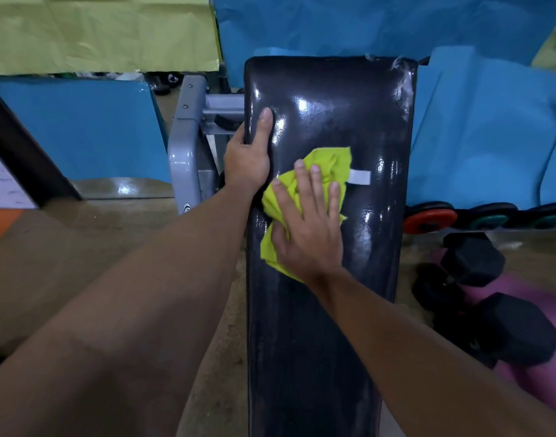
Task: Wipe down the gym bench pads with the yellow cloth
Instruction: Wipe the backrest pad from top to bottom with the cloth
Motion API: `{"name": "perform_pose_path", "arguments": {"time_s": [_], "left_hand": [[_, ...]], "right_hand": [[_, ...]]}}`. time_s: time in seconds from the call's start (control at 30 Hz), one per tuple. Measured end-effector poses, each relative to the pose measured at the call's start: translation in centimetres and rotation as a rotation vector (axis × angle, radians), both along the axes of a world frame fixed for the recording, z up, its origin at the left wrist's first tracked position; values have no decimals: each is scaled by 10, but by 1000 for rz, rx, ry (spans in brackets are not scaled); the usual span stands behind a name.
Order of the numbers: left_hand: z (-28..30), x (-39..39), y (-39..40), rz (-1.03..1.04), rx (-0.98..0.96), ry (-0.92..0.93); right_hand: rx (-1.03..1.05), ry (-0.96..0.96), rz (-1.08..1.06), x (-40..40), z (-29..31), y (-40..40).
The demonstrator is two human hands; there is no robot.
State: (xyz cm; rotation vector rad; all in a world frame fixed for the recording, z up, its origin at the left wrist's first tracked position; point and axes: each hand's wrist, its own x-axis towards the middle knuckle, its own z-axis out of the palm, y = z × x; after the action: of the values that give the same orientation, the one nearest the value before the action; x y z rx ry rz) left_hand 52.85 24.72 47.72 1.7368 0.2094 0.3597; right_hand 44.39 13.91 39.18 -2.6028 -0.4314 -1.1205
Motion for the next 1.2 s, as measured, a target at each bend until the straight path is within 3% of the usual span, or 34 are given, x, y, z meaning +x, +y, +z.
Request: {"name": "perform_pose_path", "arguments": {"time_s": [0.13, 0.3, 0.57, 0.73, 0.97, 1.2], "left_hand": [[-2, 0, 2, -15, -7, 0], [-6, 3, 5, -22, -23, -26], [-4, 2, 4, -41, -30, -34], [-2, 2, 5, -76, -11, -17], [-5, 3, 7, -90, -4, -34], [-5, -2, 8, -110, -65, -26]], "right_hand": [[-31, -7, 47, -4, -6, -10], [67, -15, -78, 6, 5, 15], [-117, -35, 77, -2, -7, -6], [-17, -40, -29, -7, -10, 32], [-134, -46, 117, -12, -22, 16], [-29, -26, 60, -15, -18, 2]]}}
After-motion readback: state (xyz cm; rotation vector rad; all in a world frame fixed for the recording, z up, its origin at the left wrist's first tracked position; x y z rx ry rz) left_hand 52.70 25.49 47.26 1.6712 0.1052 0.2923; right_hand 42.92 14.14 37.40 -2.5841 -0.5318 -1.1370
